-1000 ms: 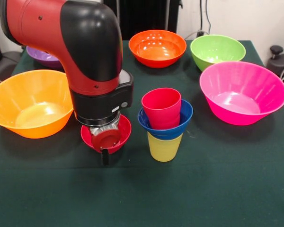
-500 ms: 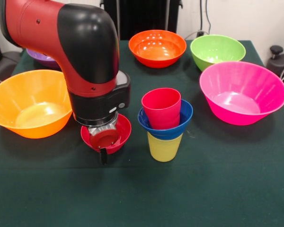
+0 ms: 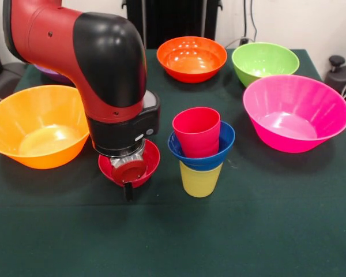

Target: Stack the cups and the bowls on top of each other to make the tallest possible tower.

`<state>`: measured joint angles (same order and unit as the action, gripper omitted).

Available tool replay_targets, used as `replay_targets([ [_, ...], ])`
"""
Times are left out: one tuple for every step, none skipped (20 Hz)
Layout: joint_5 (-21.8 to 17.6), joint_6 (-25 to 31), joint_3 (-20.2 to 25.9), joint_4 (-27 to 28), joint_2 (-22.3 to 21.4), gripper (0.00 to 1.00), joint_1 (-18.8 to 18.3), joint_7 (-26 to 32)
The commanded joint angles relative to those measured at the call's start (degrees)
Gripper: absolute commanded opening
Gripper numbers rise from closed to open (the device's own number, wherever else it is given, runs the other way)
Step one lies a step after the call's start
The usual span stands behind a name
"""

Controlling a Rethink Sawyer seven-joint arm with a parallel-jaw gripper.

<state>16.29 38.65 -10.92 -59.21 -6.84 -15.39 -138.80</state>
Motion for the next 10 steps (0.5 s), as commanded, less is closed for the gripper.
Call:
replay_targets([
  [-2.12, 6.04, 5.51, -1.91, 1.43, 1.00, 0.38, 0.99],
  [-2.19, 6.77, 5.35, -1.63, 1.54, 1.00, 0.43, 1.06],
  [-2.31, 6.69, 5.15, -1.46, 1.58, 1.00, 0.46, 1.04],
  [-2.33, 7.00, 5.10, -1.41, 1.57, 1.00, 0.45, 1.11],
  [-2.38, 6.97, 5.08, -1.42, 1.53, 1.00, 0.44, 1.19],
  [-2.37, 7.02, 5.18, -1.58, 1.40, 1.00, 0.37, 1.37],
  [-2.36, 6.85, 5.27, -1.63, 1.36, 1.00, 0.27, 1.47],
  [-2.37, 6.81, 5.40, -1.73, 1.26, 1.00, 0.17, 1.72],
  [-2.41, 6.71, 5.42, -1.70, 1.27, 1.00, 0.11, 1.84],
  [-2.47, 6.72, 5.34, -1.66, 1.24, 1.00, 0.12, 1.87],
])
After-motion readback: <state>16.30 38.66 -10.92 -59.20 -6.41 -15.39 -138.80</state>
